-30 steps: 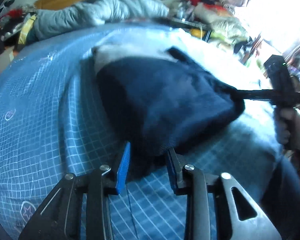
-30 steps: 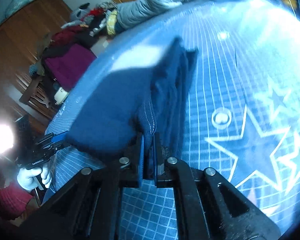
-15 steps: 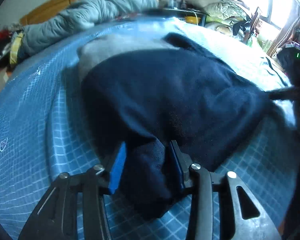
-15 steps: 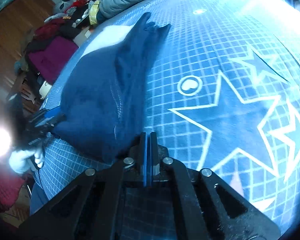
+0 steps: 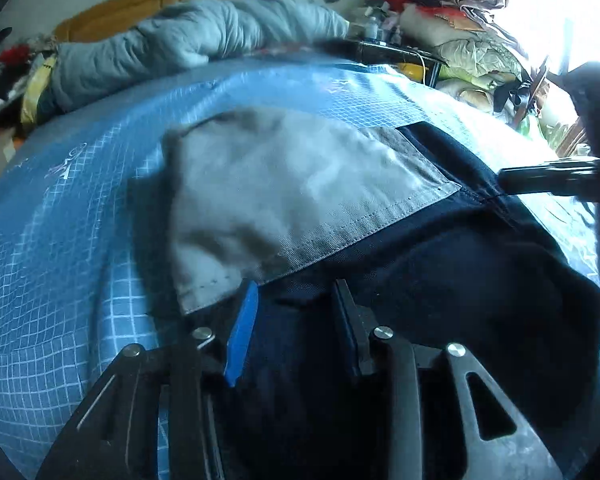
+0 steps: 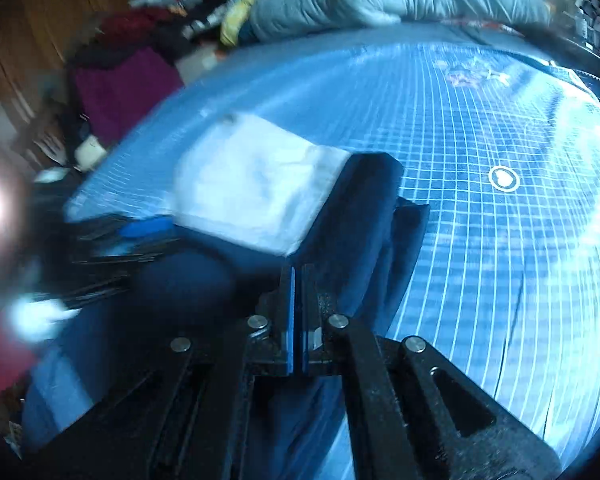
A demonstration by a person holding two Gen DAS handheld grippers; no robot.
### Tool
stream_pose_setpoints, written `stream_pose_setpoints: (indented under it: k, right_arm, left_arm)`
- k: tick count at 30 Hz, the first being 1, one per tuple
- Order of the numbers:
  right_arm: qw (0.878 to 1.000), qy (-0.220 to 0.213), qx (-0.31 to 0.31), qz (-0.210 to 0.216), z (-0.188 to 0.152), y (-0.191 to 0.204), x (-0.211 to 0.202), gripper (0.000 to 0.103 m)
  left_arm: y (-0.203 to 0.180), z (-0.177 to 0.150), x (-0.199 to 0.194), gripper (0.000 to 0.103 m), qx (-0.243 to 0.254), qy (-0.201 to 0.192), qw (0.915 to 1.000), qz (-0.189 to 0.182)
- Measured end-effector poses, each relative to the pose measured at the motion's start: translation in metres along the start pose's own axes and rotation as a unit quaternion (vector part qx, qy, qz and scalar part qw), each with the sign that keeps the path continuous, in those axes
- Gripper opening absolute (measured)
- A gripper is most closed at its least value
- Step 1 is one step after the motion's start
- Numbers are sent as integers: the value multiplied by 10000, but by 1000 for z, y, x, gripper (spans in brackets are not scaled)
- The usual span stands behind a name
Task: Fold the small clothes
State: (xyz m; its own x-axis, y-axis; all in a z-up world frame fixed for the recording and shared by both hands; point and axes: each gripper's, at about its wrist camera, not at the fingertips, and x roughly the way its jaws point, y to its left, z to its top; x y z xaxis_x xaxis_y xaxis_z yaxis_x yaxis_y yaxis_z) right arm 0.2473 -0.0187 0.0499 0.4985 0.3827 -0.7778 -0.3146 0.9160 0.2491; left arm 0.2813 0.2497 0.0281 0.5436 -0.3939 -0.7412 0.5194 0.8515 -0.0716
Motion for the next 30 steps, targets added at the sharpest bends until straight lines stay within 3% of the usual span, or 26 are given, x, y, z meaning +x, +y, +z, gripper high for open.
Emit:
stream_pose_setpoints:
  k: [5, 7, 8, 10, 12, 13, 15, 17, 21, 25, 30]
  right_arm:
    - [9997, -81, -147, -172, 33, -9, 25, 1]
    - [9995, 135, -177, -234, 29, -18, 45, 0]
    - [9999, 157, 25, -55, 27, -26, 53, 0]
    - [9995, 162, 267, 1, 30, -31, 50, 0]
    - [9995, 62, 10, -308, 30, -10, 33, 2]
    - [9996, -86, -154, -222, 26, 6, 18, 2]
    - [9985, -388, -390, 45, 3, 44, -16, 2]
    - [9971, -460, -576, 197, -35, 81, -38, 3]
    - [9976, 182, -566, 356, -116, 120, -23, 13]
    - [9995, -34, -291, 145, -121, 120, -46, 15]
    - [9973, -406, -349, -497, -142, 123, -103, 65]
  left_arm:
    - [-12, -8, -54, 37, 291, -181, 9993, -129]
    - [-30, -30, -82, 40, 432, -234, 9982, -350]
    - [-39, -47, -89, 42, 534, -116, 9976, -426]
    - [-58, -76, -86, 46, 840, 127, 9961, -238]
    - [-60, -82, -98, 45, 673, 57, 9976, -181]
    - [-59, -81, -106, 45, 502, -1, 9985, -196]
    - [-59, -81, -121, 45, 263, -238, 9993, -148]
    - [-58, -86, -116, 45, 68, -117, 9999, -12]
    - [-53, -96, -103, 50, -408, 75, 9991, 105]
    - [-55, -88, -109, 50, -448, 187, 9986, 203]
    - [-56, -100, -141, 59, -641, 93, 9967, 490]
